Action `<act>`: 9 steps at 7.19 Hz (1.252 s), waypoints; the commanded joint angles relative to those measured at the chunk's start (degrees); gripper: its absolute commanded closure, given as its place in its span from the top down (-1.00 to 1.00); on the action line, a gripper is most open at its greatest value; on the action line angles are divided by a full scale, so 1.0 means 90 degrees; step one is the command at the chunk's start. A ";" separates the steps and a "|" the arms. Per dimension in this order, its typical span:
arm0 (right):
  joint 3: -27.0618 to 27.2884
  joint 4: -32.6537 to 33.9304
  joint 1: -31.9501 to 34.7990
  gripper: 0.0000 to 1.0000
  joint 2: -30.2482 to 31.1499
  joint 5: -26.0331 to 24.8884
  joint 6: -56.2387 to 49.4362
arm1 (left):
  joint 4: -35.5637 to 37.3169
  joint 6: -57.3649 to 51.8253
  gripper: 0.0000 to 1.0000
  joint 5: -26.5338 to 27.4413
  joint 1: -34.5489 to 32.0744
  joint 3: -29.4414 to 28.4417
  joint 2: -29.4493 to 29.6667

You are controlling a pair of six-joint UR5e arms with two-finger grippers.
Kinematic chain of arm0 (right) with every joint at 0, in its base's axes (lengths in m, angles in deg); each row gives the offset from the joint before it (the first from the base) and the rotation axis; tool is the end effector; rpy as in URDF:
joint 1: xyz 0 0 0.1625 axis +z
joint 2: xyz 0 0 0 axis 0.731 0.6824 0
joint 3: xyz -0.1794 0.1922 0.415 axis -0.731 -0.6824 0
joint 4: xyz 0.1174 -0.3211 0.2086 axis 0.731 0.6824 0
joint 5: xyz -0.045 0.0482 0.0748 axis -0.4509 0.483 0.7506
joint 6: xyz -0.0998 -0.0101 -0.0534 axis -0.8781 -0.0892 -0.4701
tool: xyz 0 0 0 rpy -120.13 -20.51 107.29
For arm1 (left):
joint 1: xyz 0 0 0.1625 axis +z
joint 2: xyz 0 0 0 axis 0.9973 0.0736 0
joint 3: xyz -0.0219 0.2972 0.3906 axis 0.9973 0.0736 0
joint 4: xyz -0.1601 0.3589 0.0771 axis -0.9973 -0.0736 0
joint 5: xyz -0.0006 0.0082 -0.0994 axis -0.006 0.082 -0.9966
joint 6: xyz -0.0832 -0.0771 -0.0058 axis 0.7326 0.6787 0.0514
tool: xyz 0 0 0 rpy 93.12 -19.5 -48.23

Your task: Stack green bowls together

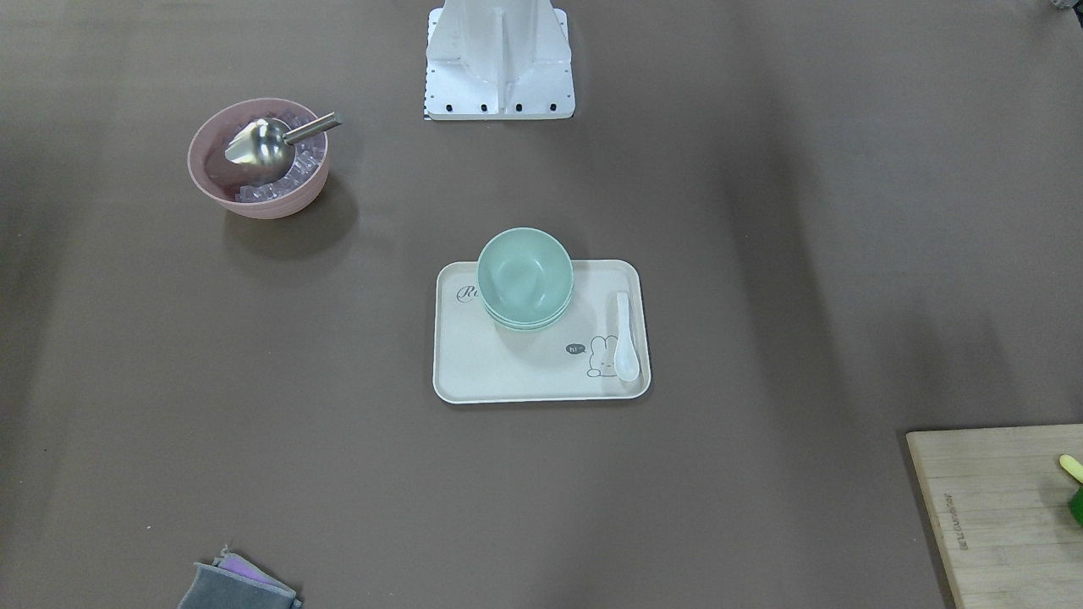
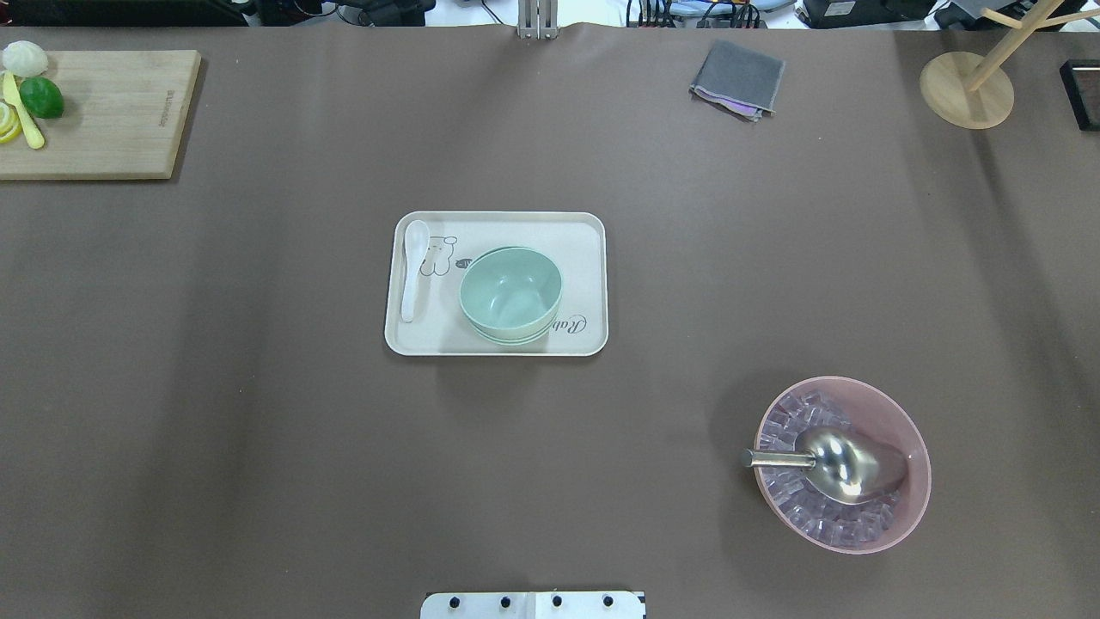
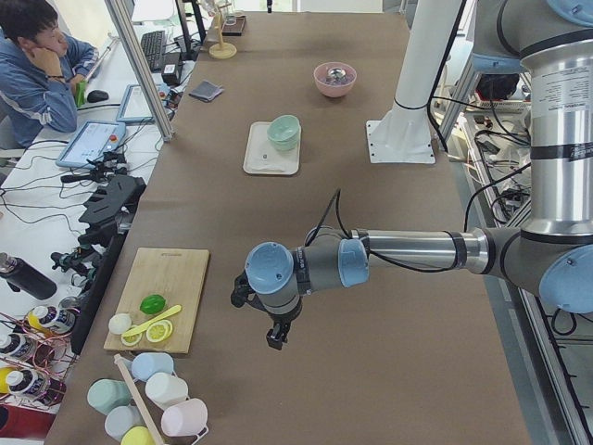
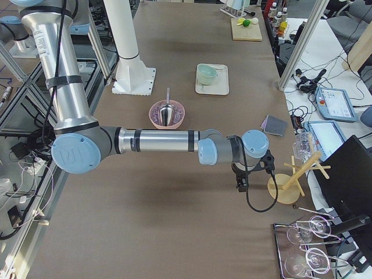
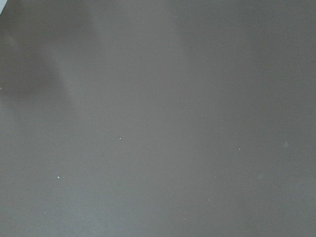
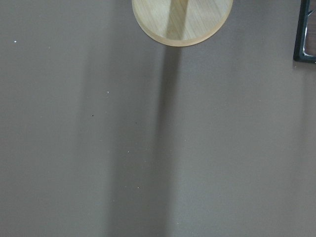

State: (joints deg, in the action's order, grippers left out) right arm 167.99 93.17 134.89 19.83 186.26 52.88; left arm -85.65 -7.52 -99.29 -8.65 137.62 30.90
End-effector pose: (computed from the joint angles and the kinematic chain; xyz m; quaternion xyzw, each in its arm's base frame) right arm 0.0236 -0.5924 0.6911 0.0506 -0.4290 -0.0578 0.9000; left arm -0.0800 -0.4007 0.7425 0.0378 0.4125 0.1686 0.8944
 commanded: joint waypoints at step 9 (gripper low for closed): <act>0.0003 -0.0010 -0.0042 1.00 -0.0014 -0.0012 0.0006 | -0.0379 0.0894 0.96 -0.0186 -0.0026 -0.0425 0.0149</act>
State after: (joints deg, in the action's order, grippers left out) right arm 168.02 93.10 134.51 19.72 186.15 52.94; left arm -88.18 0.48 -100.97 -8.88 134.86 32.21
